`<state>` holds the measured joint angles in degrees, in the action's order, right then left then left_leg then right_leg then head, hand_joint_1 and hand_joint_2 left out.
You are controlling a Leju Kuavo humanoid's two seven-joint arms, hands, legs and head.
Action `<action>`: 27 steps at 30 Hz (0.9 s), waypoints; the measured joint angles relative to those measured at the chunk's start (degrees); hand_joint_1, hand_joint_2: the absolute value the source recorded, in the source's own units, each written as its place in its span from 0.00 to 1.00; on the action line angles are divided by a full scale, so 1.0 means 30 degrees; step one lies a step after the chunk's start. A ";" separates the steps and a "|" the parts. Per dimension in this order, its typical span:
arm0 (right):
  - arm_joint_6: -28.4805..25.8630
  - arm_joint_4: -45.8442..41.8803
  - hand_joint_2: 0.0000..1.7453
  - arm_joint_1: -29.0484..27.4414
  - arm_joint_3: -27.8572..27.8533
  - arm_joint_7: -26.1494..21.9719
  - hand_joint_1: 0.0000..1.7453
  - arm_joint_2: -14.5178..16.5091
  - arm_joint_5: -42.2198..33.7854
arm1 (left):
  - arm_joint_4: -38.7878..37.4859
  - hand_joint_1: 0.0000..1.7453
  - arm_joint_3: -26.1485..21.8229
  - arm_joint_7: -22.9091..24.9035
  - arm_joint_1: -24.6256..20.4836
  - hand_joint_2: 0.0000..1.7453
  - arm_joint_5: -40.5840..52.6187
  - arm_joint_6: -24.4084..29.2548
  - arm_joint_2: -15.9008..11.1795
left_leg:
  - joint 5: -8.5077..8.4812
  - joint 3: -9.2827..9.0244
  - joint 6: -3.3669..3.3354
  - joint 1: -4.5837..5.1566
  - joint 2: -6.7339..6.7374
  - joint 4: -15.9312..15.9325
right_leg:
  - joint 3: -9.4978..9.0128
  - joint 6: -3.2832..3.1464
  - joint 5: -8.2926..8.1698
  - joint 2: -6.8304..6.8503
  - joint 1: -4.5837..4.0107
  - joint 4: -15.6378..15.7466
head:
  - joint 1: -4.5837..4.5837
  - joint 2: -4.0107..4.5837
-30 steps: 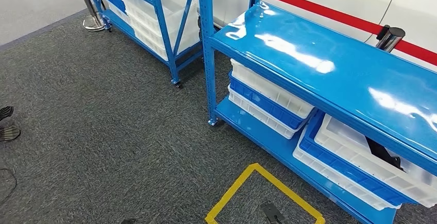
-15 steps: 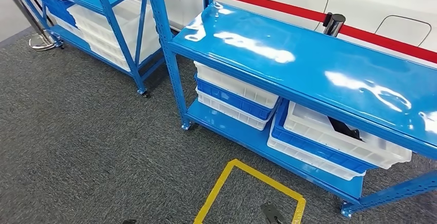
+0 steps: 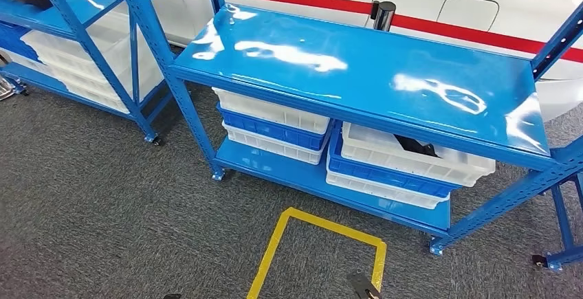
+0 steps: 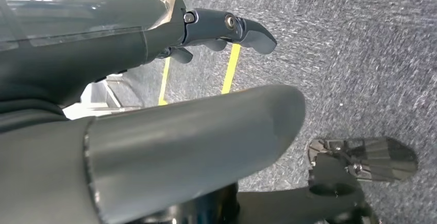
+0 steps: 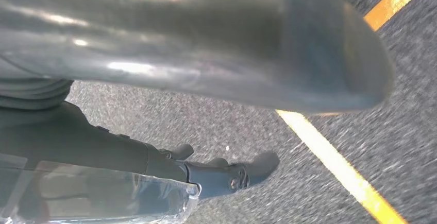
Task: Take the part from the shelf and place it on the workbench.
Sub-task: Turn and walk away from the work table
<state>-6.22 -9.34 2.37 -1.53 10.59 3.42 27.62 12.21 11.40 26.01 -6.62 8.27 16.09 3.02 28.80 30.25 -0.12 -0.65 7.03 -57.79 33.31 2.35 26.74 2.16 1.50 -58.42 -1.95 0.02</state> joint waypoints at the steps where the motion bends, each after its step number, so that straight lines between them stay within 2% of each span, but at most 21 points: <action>1: -0.0002 0.0002 0.00 -0.0018 -0.0004 0.0004 0.00 -0.0024 -0.0002 | 0.0007 0.00 -0.0005 0.0000 -0.0027 0.00 0.0005 -0.0002 0.0018 | 0.0200 0.0030 0.0102 -0.0088 -0.0249 -0.0187 | -0.0015 -0.0118 -0.0018 -0.0210 0.0047 0.0018 | 0.0007 0.0000; 3: -0.0002 0.0000 0.00 0.0013 -0.0022 0.0009 0.00 -0.0033 -0.0005 | 0.0013 0.00 -0.0011 -0.0004 -0.0018 0.00 0.0027 -0.0007 0.0033 | 0.1167 0.0639 0.0219 -0.0205 -0.1261 -0.1621 | -0.0061 -0.0409 -0.0082 -0.0660 0.0133 0.0045 | 0.0036 0.0000; 4: -0.0002 0.0000 0.00 0.0044 -0.0031 0.0011 0.00 -0.0018 -0.0009 | 0.0009 0.00 -0.0011 -0.0006 0.0027 0.00 0.0038 -0.0011 0.0033 | 0.1818 0.1209 0.0214 -0.0212 -0.1797 -0.2820 | -0.0049 -0.0509 -0.0087 -0.0891 0.0066 0.0044 | 0.0049 0.0002; 5: -0.0002 0.0000 0.00 0.0064 -0.0036 0.0011 0.00 -0.0002 -0.0020 | 0.0006 0.00 -0.0011 -0.0006 0.0082 0.00 0.0051 -0.0013 0.0035 | 0.2365 0.1841 0.0196 -0.0206 -0.2087 -0.4060 | -0.0041 -0.0592 -0.0095 -0.1138 0.0002 0.0042 | 0.0055 0.0002; 6: -0.0002 0.0002 0.00 0.0060 -0.0044 0.0015 0.00 0.0011 -0.0035 | 0.0004 0.00 -0.0011 -0.0004 0.0132 0.00 0.0062 -0.0015 0.0036 | 0.2628 0.2366 0.0167 -0.0203 -0.2250 -0.4984 | -0.0047 -0.0630 -0.0092 -0.1414 -0.0058 0.0039 | 0.0057 0.0002; 7: -0.0002 0.0002 0.00 0.0036 -0.0057 0.0018 0.00 0.0015 -0.0047 | 0.0004 0.00 -0.0011 -0.0002 0.0161 0.00 0.0074 -0.0015 0.0036 | 0.2490 0.2605 0.0120 -0.0203 -0.2335 -0.5269 | -0.0066 -0.0634 -0.0089 -0.1699 -0.0106 0.0033 | 0.0055 0.0002; 8: -0.0002 0.0002 0.00 0.0013 -0.0071 0.0022 0.00 0.0013 -0.0058 | 0.0004 0.00 -0.0011 0.0000 0.0169 0.00 0.0093 -0.0015 0.0036 | 0.2018 0.2528 0.0057 -0.0204 -0.2413 -0.4916 | -0.0096 -0.0632 -0.0089 -0.1980 -0.0134 0.0029 | 0.0055 0.0002; 9: -0.0002 0.0002 0.00 -0.0002 -0.0088 0.0026 0.00 0.0013 -0.0060 | 0.0004 0.00 -0.0011 0.0000 0.0165 0.00 0.0118 -0.0015 0.0034 | 0.1301 0.2141 -0.0017 -0.0208 -0.2573 -0.3961 | -0.0133 -0.0628 -0.0088 -0.2262 -0.0149 0.0025 | 0.0056 0.0002; 11: -0.0002 0.0002 0.00 0.0013 -0.0102 0.0025 0.00 0.0037 -0.0056 | 0.0004 0.00 -0.0011 -0.0002 0.0140 0.00 0.0184 -0.0015 0.0025 | 0.0152 0.1097 -0.0147 -0.0234 -0.3419 -0.1617 | -0.0137 -0.0580 -0.0086 -0.2776 -0.0194 -0.0006 | 0.0045 0.0002; 13: -0.0002 0.0000 0.00 0.0028 -0.0109 0.0026 0.00 0.0053 -0.0051 | 0.0004 0.00 -0.0011 -0.0004 0.0124 0.00 0.0230 -0.0018 0.0020 | -0.0152 0.0595 -0.0201 -0.0184 -0.3940 -0.0466 | 0.0001 -0.0419 -0.0136 -0.3207 -0.0215 -0.0024 | 0.0031 0.0002; 15: -0.0002 0.0000 0.00 -0.0024 -0.0115 0.0027 0.00 0.0044 -0.0025 | 0.0004 0.00 -0.0020 -0.0002 0.0080 0.00 0.0246 -0.0018 0.0027 | -0.0221 0.0541 -0.0340 -0.0095 -0.3556 -0.0279 | 0.0206 -0.0177 -0.0217 -0.3502 -0.0172 -0.0009 | 0.0029 0.0002; 16: -0.0002 0.0002 0.00 -0.0067 -0.0117 0.0031 0.00 0.0033 -0.0011 | 0.0004 0.00 -0.0029 0.0000 0.0039 0.00 0.0251 -0.0016 0.0035 | -0.0300 0.0498 -0.0469 -0.0074 -0.3327 -0.0149 | 0.0365 -0.0098 -0.0161 -0.3242 -0.0180 -0.0134 | 0.0029 0.0002; 17: -0.0002 0.0002 0.00 -0.0083 -0.0117 0.0036 0.00 0.0031 0.0002 | 0.0004 0.00 -0.0042 -0.0002 0.0002 0.00 0.0255 -0.0015 0.0038 | -0.0391 0.0457 -0.0607 -0.0083 -0.3069 -0.0015 | 0.0622 -0.0078 0.0051 -0.2755 -0.0205 -0.0536 | -0.0011 0.0002; 19: -0.0002 0.0002 0.00 -0.0018 -0.0117 0.0045 0.00 0.0042 0.0015 | 0.0004 0.00 -0.0073 -0.0004 -0.0009 0.00 0.0255 -0.0015 0.0045 | -0.0464 0.0408 -0.0779 -0.0057 -0.2480 0.0132 | 0.1632 -0.0186 0.0957 -0.1529 -0.0263 -0.2464 | -0.0080 0.0000; 21: -0.0002 0.0002 0.00 0.0048 -0.0117 0.0047 0.00 0.0049 0.0024 | 0.0004 0.00 -0.0106 -0.0002 0.0040 0.00 0.0253 -0.0015 0.0046 | -0.0440 0.0423 -0.0828 -0.0022 -0.1851 0.0127 | 0.2764 -0.0198 0.1807 -0.1077 -0.0237 -0.4780 | -0.0115 0.0000; 22: -0.0002 0.0002 0.00 0.0028 -0.0117 0.0047 0.00 0.0033 0.0025 | 0.0004 0.00 -0.0117 0.0000 0.0051 0.00 0.0253 -0.0016 0.0047 | -0.0418 0.0426 -0.0816 -0.0025 -0.1570 0.0120 | 0.2954 -0.0086 0.1876 -0.0986 -0.0193 -0.5237 | -0.0120 0.0002; 23: -0.0002 0.0002 0.00 -0.0002 -0.0117 0.0049 0.00 0.0013 0.0025 | 0.0004 0.00 -0.0120 0.0000 0.0055 0.00 0.0253 -0.0018 0.0051 | -0.0392 0.0419 -0.0784 -0.0041 -0.1334 0.0113 | 0.2770 0.0088 0.1674 -0.0890 -0.0135 -0.4964 | -0.0126 0.0002; 24: -0.0002 0.0002 0.00 -0.0027 -0.0117 0.0051 0.00 -0.0014 0.0025 | 0.0004 0.00 -0.0120 0.0000 0.0053 0.00 0.0253 -0.0022 0.0064 | -0.0352 0.0385 -0.0722 -0.0065 -0.1111 0.0104 | 0.2212 0.0294 0.1258 -0.0699 -0.0056 -0.3983 | -0.0126 0.0002; 25: -0.0002 0.0000 0.00 -0.0029 -0.0117 0.0053 0.00 -0.0029 0.0026 | 0.0004 0.00 -0.0120 -0.0002 0.0050 0.00 0.0255 -0.0027 0.0071 | -0.0291 0.0330 -0.0627 -0.0063 -0.0899 0.0082 | 0.1424 0.0489 0.0788 -0.0238 0.0009 -0.2609 | -0.0135 0.0002; 26: -0.0002 -0.0002 0.00 0.0009 -0.0117 0.0055 0.00 -0.0024 0.0025 | 0.0002 0.00 -0.0120 -0.0002 0.0057 0.00 0.0257 -0.0031 0.0078 | -0.0200 0.0280 -0.0494 -0.0019 -0.0694 0.0034 | 0.0722 0.0567 0.0427 0.0198 -0.0009 -0.1388 | -0.0142 0.0002; 27: -0.0002 -0.0004 0.00 0.0047 -0.0117 0.0055 0.00 -0.0008 0.0027 | 0.0000 0.00 -0.0122 -0.0004 0.0060 0.00 0.0260 -0.0035 0.0080 | -0.0114 0.0216 -0.0364 0.0036 -0.0506 -0.0005 | 0.0214 0.0529 0.0181 0.0507 -0.0016 -0.0506 | -0.0111 0.0002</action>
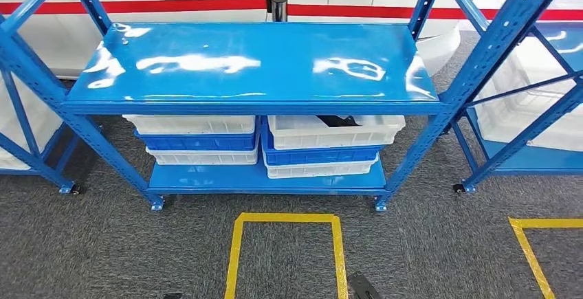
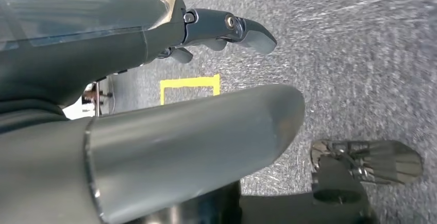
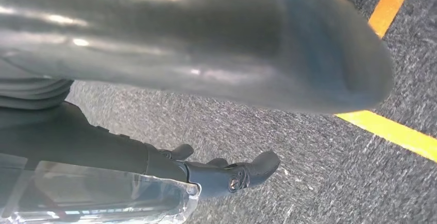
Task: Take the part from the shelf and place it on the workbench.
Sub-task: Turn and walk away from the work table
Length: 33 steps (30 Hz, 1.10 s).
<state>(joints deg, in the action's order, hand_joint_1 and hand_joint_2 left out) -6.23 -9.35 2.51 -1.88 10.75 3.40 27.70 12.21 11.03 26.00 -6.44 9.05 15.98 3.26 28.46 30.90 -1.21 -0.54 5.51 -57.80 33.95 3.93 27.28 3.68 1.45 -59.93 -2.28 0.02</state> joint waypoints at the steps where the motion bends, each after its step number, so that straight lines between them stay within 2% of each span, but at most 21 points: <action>1: -0.0002 -0.0002 0.00 0.0022 0.0000 -0.0015 0.00 0.0024 0.0009 | 0.0000 0.00 -0.0002 0.0000 -0.0010 0.00 0.0004 0.0000 -0.0005 | 0.0065 -0.0079 0.0109 0.0057 0.0183 -0.0016 | -0.0242 -0.0116 -0.0083 0.0159 -0.0057 0.0417 | 0.0035 0.0000; 2: -0.0009 -0.0002 0.00 0.0017 0.0000 -0.0068 0.00 0.0037 0.0035 | 0.0000 0.00 -0.0004 0.0002 -0.0031 0.00 0.0005 0.0004 -0.0004 | 0.0115 -0.0152 0.0200 0.0071 0.0371 -0.0007 | -0.0258 -0.0285 -0.0092 -0.0019 -0.0126 0.0475 | 0.0075 0.0000; 3: -0.0046 -0.0002 0.00 -0.0016 0.0000 -0.0130 0.00 0.0033 0.0095 | 0.0002 0.00 -0.0006 0.0002 -0.0070 0.00 0.0007 0.0009 0.0000 | 0.0150 -0.0230 0.0275 0.0026 0.0516 0.0022 | -0.0260 -0.0459 -0.0113 -0.0241 -0.0077 0.0483 | 0.0118 0.0000; 4: -0.0120 -0.0002 0.00 -0.0056 -0.0002 -0.0190 0.00 0.0033 0.0184 | 0.0004 0.00 -0.0007 0.0003 -0.0114 0.00 0.0007 0.0015 0.0004 | 0.0265 -0.0267 0.0369 -0.0056 0.0404 -0.0037 | -0.0269 -0.0583 -0.0124 -0.0416 -0.0048 0.0496 | 0.0122 0.0000; 6: -0.0331 -0.0002 0.00 -0.0065 -0.0007 -0.0257 0.00 0.0031 0.0379 | 0.0004 0.00 -0.0020 0.0000 -0.0143 0.00 0.0007 0.0026 0.0011 | 0.1014 0.0119 0.0523 -0.0197 -0.0529 -0.1018 | -0.0312 -0.0870 -0.0175 -0.0738 0.0060 0.0529 | 0.0125 0.0000; 7: -0.0426 -0.0002 0.00 -0.0042 -0.0007 -0.0270 0.00 0.0048 0.0462 | 0.0002 0.00 -0.0027 -0.0002 -0.0114 0.00 0.0005 0.0028 0.0013 | 0.1636 0.0633 0.0558 -0.0229 -0.1146 -0.2115 | -0.0309 -0.0978 -0.0184 -0.0889 0.0039 0.0532 | 0.0127 0.0000; 8: -0.0496 -0.0002 0.00 -0.0016 -0.0005 -0.0284 0.00 0.0057 0.0530 | -0.0002 0.00 -0.0033 -0.0004 -0.0055 0.00 0.0004 0.0029 0.0016 | 0.2243 0.1294 0.0560 -0.0228 -0.1554 -0.3412 | -0.0309 -0.1074 -0.0187 -0.1041 -0.0006 0.0530 | 0.0129 0.0000; 9: -0.0556 -0.0002 0.00 -0.0004 -0.0002 -0.0293 0.00 0.0071 0.0598 | -0.0005 0.00 -0.0037 -0.0004 0.0010 0.00 0.0002 0.0027 0.0020 | 0.2632 0.1919 0.0549 -0.0218 -0.1742 -0.4534 | -0.0314 -0.1132 -0.0184 -0.1194 -0.0063 0.0528 | 0.0131 0.0000; 10: -0.0617 -0.0002 0.00 -0.0009 0.0000 -0.0279 0.00 0.0077 0.0650 | -0.0009 0.00 -0.0040 -0.0002 0.0070 0.00 0.0000 0.0027 0.0022 | 0.2698 0.2353 0.0518 -0.0214 -0.1818 -0.5195 | -0.0324 -0.1150 -0.0181 -0.1340 -0.0119 0.0526 | 0.0129 0.0000; 11: -0.0685 -0.0002 0.00 -0.0021 0.0000 -0.0251 0.00 0.0073 0.0681 | -0.0011 0.00 -0.0044 0.0000 0.0108 0.00 0.0000 0.0027 0.0022 | 0.2373 0.2452 0.0457 -0.0210 -0.1837 -0.5140 | -0.0344 -0.1151 -0.0180 -0.1463 -0.0157 0.0524 | 0.0129 0.0000; 12: -0.0747 -0.0002 0.00 -0.0027 0.0000 -0.0218 0.00 0.0070 0.0696 | -0.0011 0.00 -0.0049 0.0000 0.0122 0.00 0.0002 0.0027 0.0022 | 0.1763 0.2214 0.0371 -0.0204 -0.1843 -0.4429 | -0.0371 -0.1150 -0.0178 -0.1569 -0.0185 0.0522 | 0.0129 0.0000; 14: -0.0818 -0.0002 0.00 -0.0014 0.0000 -0.0168 0.00 0.0082 0.0676 | -0.0011 0.00 -0.0055 0.0002 0.0100 0.00 0.0009 0.0027 0.0013 | 0.0438 0.1201 0.0141 -0.0160 -0.1895 -0.2079 | -0.0409 -0.1137 -0.0173 -0.1737 -0.0246 0.0509 | 0.0126 0.0000; 16: -0.0829 -0.0002 0.00 -0.0005 -0.0004 -0.0124 0.00 0.0110 0.0654 | -0.0011 0.00 -0.0057 0.0000 0.0061 0.00 0.0018 0.0024 0.0004 | -0.0122 0.0553 0.0038 -0.0059 -0.1925 -0.0563 | -0.0362 -0.1057 -0.0174 -0.1829 -0.0333 0.0495 | 0.0118 0.0000; 17: -0.0829 -0.0002 0.00 -0.0010 -0.0005 -0.0095 0.00 0.0114 0.0649 | -0.0011 0.00 -0.0057 0.0000 0.0053 0.25 0.0022 0.0024 0.0013 | -0.0136 0.0494 0.0065 -0.0011 -0.1926 -0.0347 | -0.0311 -0.1017 -0.0147 -0.1842 -0.0405 0.0473 | 0.0113 0.0000; 20: -0.0843 -0.0002 0.75 -0.0037 -0.0007 -0.0033 0.00 0.0068 0.0599 | -0.0011 0.00 -0.0066 0.0004 0.0058 1.00 0.0049 0.0022 0.0047 | -0.0226 0.0494 0.0163 0.0125 -0.1924 -0.0234 | -0.0276 -0.0954 -0.0113 -0.1834 -0.0482 0.0468 | 0.0106 0.0000; 21: -0.0849 -0.0002 1.00 -0.0038 -0.0007 -0.0027 0.00 0.0059 0.0581 | -0.0011 0.00 -0.0069 0.0002 0.0057 1.00 0.0062 0.0018 0.0049 | -0.0236 0.0499 0.0141 0.0190 -0.1928 -0.0240 | -0.0293 -0.0928 -0.0138 -0.1830 -0.0465 0.0489 | 0.0106 0.0000; 27: -0.0878 -0.0002 1.00 -0.0039 -0.0007 -0.0022 0.00 0.0055 0.0548 | -0.0011 0.00 -0.0071 0.0000 0.0049 1.00 0.0078 -0.0206 0.0080 | -0.0261 0.0524 -0.0087 0.0406 -0.1927 -0.0253 | -0.0301 -0.0765 -0.0229 -0.1827 -0.0411 0.0572 | 0.0104 0.0000; 33: -0.0907 -0.0354 1.00 -0.0544 -0.0004 -0.0110 0.00 -0.0054 -0.0304 | 0.0268 0.00 -0.0376 -0.0004 0.0583 1.00 -0.0044 -0.0802 0.0029 | -0.0237 0.0517 -0.0145 0.0423 -0.1928 -0.0261 | -0.0302 -0.0699 -0.0225 -0.1826 -0.0348 0.0597 | 0.0104 0.0000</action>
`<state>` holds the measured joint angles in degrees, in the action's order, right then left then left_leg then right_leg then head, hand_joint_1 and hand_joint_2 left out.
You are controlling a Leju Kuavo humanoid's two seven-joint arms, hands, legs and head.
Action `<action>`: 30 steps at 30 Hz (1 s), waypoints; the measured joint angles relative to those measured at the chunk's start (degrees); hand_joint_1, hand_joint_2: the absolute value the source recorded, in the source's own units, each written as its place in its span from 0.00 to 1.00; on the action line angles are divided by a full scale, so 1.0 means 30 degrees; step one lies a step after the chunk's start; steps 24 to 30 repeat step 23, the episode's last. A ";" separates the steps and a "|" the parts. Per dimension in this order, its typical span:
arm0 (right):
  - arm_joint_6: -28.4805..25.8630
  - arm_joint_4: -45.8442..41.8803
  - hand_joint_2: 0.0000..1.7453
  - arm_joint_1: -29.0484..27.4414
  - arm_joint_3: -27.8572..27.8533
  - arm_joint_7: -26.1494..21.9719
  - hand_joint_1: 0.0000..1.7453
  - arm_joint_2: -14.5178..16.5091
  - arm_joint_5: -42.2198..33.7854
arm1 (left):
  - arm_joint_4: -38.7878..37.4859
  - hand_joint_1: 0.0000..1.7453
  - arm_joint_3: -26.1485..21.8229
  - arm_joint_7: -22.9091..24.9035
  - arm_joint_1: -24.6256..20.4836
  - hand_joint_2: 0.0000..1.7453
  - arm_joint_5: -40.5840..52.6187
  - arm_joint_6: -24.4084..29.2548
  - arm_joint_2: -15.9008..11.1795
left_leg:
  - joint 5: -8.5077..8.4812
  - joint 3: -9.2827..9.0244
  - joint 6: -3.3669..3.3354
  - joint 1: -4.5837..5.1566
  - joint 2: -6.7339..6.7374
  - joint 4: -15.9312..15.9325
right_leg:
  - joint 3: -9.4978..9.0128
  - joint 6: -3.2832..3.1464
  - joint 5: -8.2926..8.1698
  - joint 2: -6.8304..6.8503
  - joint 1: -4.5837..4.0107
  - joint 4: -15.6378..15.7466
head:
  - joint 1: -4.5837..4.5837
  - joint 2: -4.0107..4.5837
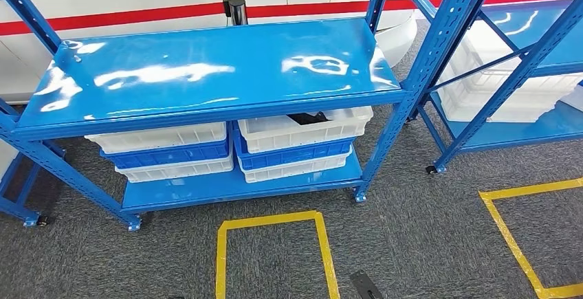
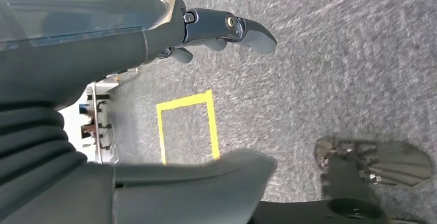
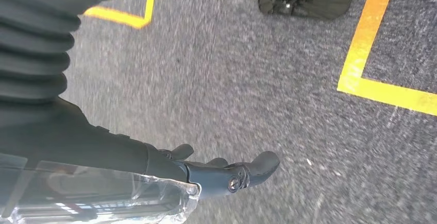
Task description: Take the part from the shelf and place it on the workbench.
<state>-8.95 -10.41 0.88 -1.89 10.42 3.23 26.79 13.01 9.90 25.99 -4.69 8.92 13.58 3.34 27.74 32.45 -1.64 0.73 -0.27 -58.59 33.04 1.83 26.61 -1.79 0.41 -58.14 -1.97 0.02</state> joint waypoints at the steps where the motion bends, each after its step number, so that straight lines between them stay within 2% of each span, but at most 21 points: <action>1: 0.0078 -0.0147 1.00 -0.0182 0.0002 -0.0100 0.00 -0.0036 -0.0390 | 0.0133 0.00 -0.0138 0.0002 0.0204 1.00 -0.0123 -0.0193 -0.0033 | 0.0005 0.0002 -0.0007 -0.0001 -0.0001 0.0000 | 0.0004 0.0016 0.0009 0.0000 0.0008 0.0000 | 0.0000 0.0000; 5: 0.0604 -0.0760 1.00 -0.0817 0.0015 -0.0731 0.00 -0.0231 -0.2108 | 0.0684 0.00 -0.0667 0.0002 0.1003 1.00 -0.0679 -0.1060 -0.0191 | 0.0010 0.0012 -0.0005 -0.0030 -0.0003 0.0000 | 0.0030 0.0027 0.0021 0.0001 0.0050 0.0000 | 0.0000 0.0000; 9: 0.1238 -0.1454 0.00 -0.1467 0.0049 -0.1449 0.00 -0.0462 -0.3949 | 0.1352 0.00 -0.1223 0.0000 0.1819 0.00 -0.1301 -0.1975 -0.0388 | 0.0022 0.0011 0.0013 -0.0075 -0.0001 0.0002 | 0.0032 0.0024 0.0026 0.0001 0.0038 0.0000 | 0.0000 0.0000; 20: 0.2805 -0.3089 0.00 -0.2914 0.0217 -0.3235 0.00 -0.0903 -0.8550 | 0.2896 0.00 -0.2582 0.0004 0.3673 0.00 -0.2839 -0.4278 -0.0891 | 0.0027 0.0028 0.0023 -0.0111 -0.0001 0.0005 | 0.0029 0.0018 0.0031 0.0001 -0.0007 0.0000 | 0.0000 0.0000; 30: 0.2903 -0.3249 0.00 -0.3018 0.0222 -0.3344 0.00 -0.0940 -0.8795 | 0.3046 0.00 -0.2717 0.0000 0.3823 0.00 -0.2960 -0.4392 -0.0952 | 0.0027 0.0025 0.0023 -0.0109 -0.0002 0.0005 | 0.0026 0.0018 0.0031 0.0002 -0.0008 0.0000 | 0.0000 0.0000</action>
